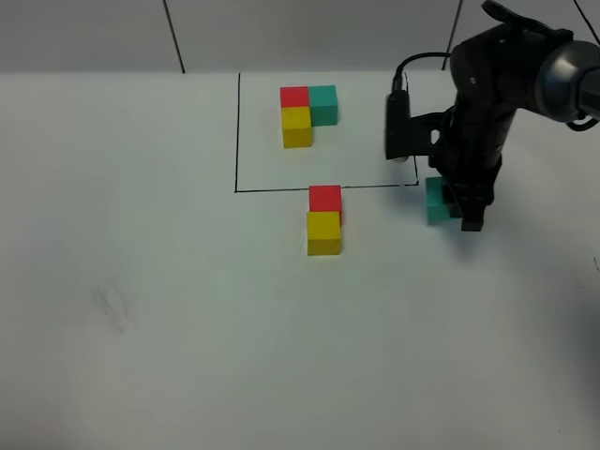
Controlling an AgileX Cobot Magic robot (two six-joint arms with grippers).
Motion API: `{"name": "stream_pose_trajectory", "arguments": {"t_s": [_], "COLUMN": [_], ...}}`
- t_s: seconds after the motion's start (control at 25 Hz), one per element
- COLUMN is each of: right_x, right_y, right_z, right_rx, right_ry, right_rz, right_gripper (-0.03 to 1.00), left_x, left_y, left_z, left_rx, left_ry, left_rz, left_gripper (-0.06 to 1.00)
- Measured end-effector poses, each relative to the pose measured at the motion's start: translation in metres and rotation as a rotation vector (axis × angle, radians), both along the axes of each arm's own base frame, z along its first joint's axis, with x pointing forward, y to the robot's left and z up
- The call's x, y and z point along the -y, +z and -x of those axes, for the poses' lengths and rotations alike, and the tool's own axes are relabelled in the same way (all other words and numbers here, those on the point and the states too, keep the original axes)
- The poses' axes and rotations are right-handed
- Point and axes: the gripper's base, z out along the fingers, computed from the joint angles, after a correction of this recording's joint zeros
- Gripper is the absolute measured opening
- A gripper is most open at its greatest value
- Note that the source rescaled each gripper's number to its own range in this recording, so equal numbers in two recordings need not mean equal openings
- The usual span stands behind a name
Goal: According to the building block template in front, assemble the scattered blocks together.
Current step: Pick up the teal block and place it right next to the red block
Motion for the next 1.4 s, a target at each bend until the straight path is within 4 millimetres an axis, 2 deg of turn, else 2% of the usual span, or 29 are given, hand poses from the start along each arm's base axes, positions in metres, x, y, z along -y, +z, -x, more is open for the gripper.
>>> {"name": "stream_pose_trajectory", "arguments": {"t_s": [0.24,0.52,0.8,1.4], "right_x": [-0.024,-0.034,-0.054,-0.06], "right_y": [-0.006,-0.019,-0.021,-0.029], "right_z": [-0.012,-0.01,-0.01,-0.012], "right_rx": [-0.002,-0.045,0.005,0.005], "right_ry": [0.07,0.078,0.075,0.08], "right_rz": [-0.049,-0.091,-0.185,-0.231], "right_gripper": [0.02,0.02,0.02,0.02], "left_x": [0.0,0.0,0.0,0.0], "left_y": [0.0,0.0,0.0,0.0], "left_z": [0.0,0.0,0.0,0.0], "left_rx": [0.0,0.0,0.0,0.0], "left_ry": [0.0,0.0,0.0,0.0], "left_rz": [0.0,0.0,0.0,0.0], "left_gripper": [0.77,0.77,0.77,0.77]}}
